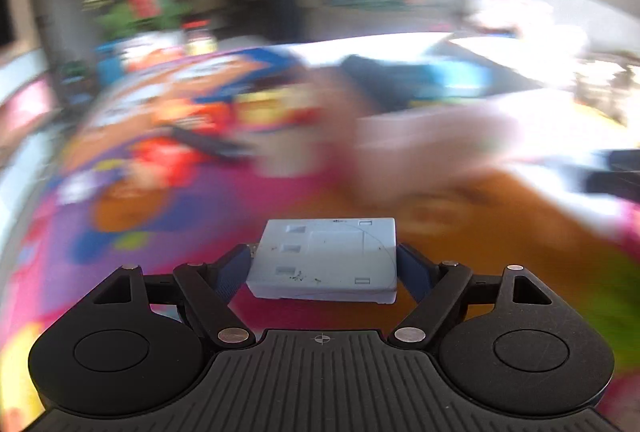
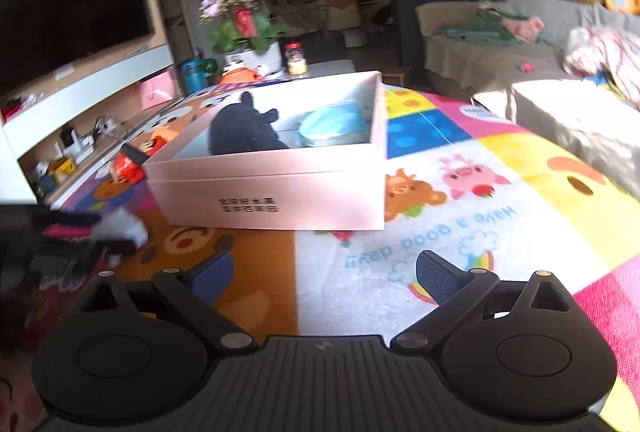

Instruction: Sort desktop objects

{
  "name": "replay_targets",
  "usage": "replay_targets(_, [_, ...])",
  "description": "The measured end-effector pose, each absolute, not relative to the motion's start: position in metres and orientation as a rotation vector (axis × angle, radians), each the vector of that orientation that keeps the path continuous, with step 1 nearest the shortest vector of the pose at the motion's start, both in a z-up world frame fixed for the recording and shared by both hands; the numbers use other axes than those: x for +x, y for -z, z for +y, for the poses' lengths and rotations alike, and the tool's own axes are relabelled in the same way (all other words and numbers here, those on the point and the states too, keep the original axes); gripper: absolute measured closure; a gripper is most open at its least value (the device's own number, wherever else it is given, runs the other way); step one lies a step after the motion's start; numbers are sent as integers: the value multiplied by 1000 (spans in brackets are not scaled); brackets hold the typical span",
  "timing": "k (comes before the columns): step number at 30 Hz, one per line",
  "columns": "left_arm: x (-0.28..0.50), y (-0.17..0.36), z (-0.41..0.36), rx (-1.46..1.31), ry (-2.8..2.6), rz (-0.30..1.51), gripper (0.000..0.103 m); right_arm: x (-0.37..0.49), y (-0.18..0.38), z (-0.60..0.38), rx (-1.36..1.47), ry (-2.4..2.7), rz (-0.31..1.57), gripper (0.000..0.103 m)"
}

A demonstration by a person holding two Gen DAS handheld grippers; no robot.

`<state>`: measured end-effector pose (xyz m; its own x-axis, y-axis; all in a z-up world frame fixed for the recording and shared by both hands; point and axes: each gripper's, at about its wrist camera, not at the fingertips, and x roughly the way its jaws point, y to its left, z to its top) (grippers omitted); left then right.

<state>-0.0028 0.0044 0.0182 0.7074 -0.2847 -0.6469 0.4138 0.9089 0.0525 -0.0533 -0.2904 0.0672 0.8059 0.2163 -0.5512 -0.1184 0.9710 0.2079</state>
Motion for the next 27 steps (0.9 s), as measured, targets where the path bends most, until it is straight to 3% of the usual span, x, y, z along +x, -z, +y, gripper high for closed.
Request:
replay_targets(2, [-16, -25, -12, 216, 498, 655, 15, -53, -67, -298, 202, -167, 601, 3])
replay_targets(4, [-16, -34, -18, 240, 500, 596, 6, -55, -67, -300, 206, -152, 591, 3])
replay_targets(6, [-1, -43, -11, 216, 416, 555, 6, -58, -68, -299, 196, -147, 577, 2])
replay_targets(12, [79, -44, 45, -184, 185, 675, 12, -63, -68, -287, 133, -148, 555, 2])
replay_targets(14, [99, -40, 55, -253, 90, 710, 23, -62, -68, -286, 133, -145, 558, 2])
replay_targets(15, [105, -38, 60, -271, 51, 710, 25, -62, -68, -287, 136, -142, 559, 2])
replay_targets(18, [115, -33, 73, -345, 82, 718, 22, -63, -69, -288, 142, -133, 552, 2])
replay_targets(22, [114, -32, 68, -322, 133, 657, 11, -61, -68, -289, 147, -138, 556, 2])
replay_targets(27, [117, -37, 44, -332, 229, 651, 7, -60, -67, -289, 148, -135, 567, 1])
